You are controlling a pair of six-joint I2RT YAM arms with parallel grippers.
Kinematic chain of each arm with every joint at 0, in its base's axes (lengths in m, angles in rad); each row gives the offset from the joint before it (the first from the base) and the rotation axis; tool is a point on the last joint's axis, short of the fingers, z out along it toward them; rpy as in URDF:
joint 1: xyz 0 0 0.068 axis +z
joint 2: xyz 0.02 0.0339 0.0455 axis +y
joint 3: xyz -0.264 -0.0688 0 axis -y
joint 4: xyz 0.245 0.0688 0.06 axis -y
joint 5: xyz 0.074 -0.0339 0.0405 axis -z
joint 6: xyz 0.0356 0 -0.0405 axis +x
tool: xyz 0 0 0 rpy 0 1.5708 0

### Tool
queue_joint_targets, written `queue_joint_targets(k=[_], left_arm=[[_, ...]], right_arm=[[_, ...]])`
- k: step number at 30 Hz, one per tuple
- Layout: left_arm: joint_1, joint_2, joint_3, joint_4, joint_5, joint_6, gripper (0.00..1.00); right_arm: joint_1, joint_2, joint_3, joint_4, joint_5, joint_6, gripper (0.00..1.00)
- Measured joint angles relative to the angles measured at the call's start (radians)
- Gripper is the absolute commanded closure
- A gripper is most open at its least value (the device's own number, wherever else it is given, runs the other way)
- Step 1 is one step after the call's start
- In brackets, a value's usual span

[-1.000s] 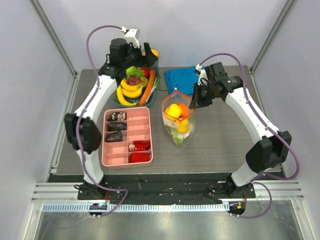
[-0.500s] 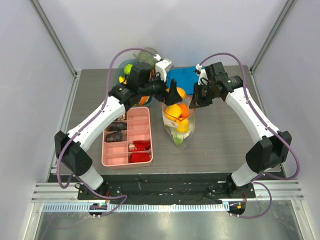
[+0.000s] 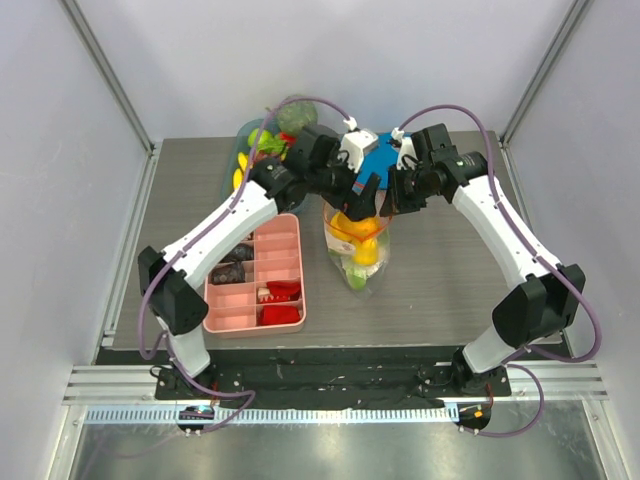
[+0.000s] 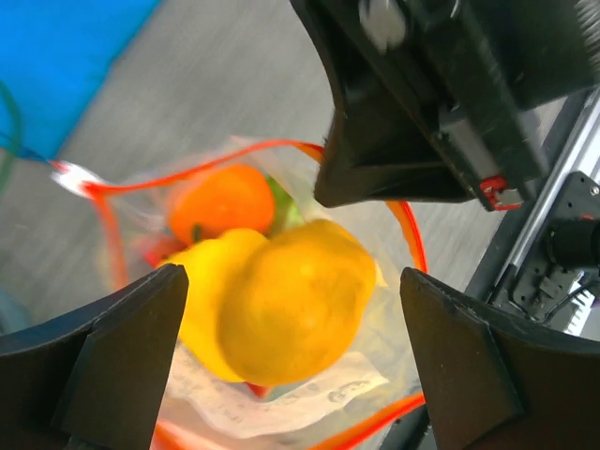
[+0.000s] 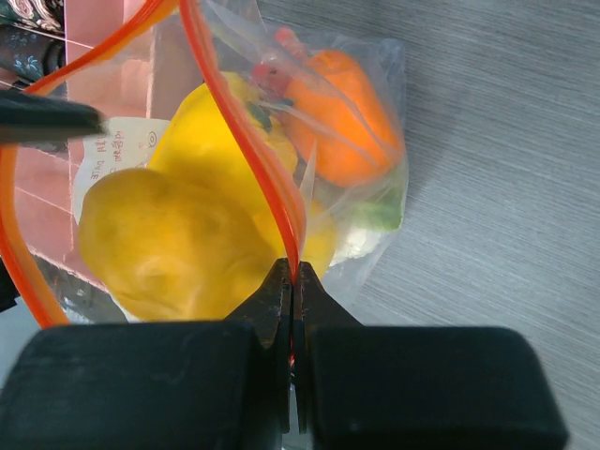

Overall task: Place the food in the zip-top bag and seal the zipper
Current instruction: Place the fake fruit in the zipper food storage bag, then adjust the zipper food storage bag at the center of the board.

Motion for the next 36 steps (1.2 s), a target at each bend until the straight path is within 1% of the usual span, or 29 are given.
queue_joint_targets(k=[3, 8, 10, 14, 17, 20, 21, 23, 24, 26, 27, 29, 30, 31, 32, 36], left_arm=[[0.029, -0.01, 0.063, -0.026, -0.001, 0.034, 0.0], [0.115, -0.087, 0.059, -0.047, 0.051, 0.155, 0.0], [0.151, -0.116, 0.05, -0.068, 0.06, 0.196, 0.06], [0.18, -0.122, 0.047, -0.117, 0.071, 0.191, 0.11], [0.18, -0.12, 0.003, -0.139, 0.097, 0.154, 0.12], [0.173, -0.118, -0.061, -0.14, 0.119, 0.089, 0.16], [0.167, -0.116, -0.08, -0.14, 0.124, 0.063, 0.23], [0.159, -0.108, -0.091, -0.141, 0.128, 0.025, 0.3], [0.158, -0.101, -0.091, -0.14, 0.131, 0.01, 0.39], [0.153, -0.091, -0.09, -0.142, 0.135, -0.022, 0.48], [0.151, -0.085, -0.088, -0.145, 0.137, -0.033, 0.59], [0.149, -0.072, -0.082, -0.156, 0.146, -0.057, 0.73], [0.149, -0.066, -0.077, -0.163, 0.15, -0.066, 0.86], [0.149, -0.06, -0.071, -0.171, 0.153, -0.075, 0.93], [0.149, -0.057, -0.067, -0.177, 0.156, -0.081, 1.0], [0.149, -0.056, -0.056, -0.202, 0.193, -0.097, 1.0]], right_arm=[[0.0, -0.005, 0.0, -0.001, 0.0, -0.017, 0.99], [0.0, -0.014, 0.0, -0.003, 0.0, -0.052, 0.99], [0.0, -0.021, 0.0, -0.006, 0.0, -0.064, 0.99], [0.0, -0.038, -0.001, -0.006, 0.0, -0.079, 0.99], [0.0, -0.051, -0.003, -0.007, 0.0, -0.083, 0.96], [0.0, -0.056, -0.003, -0.009, -0.001, -0.083, 0.94], [0.0, -0.056, -0.003, -0.009, -0.001, -0.083, 0.93], [0.0, -0.056, -0.003, -0.009, -0.001, -0.083, 0.9], [0.0, -0.056, -0.003, -0.009, -0.001, -0.082, 0.87], [0.0, -0.056, -0.003, -0.009, 0.0, -0.082, 0.86], [0.0, -0.056, -0.003, -0.009, 0.0, -0.082, 0.83], [0.0, -0.058, -0.003, -0.009, 0.004, -0.081, 0.8], [0.0, -0.06, -0.003, -0.01, 0.008, -0.08, 0.82], [0.0, -0.062, -0.003, -0.01, 0.013, -0.08, 0.88], [0.0, -0.065, -0.003, -0.01, 0.019, -0.082, 0.99], [0.0, -0.085, -0.003, -0.02, 0.012, -0.098, 0.99]])
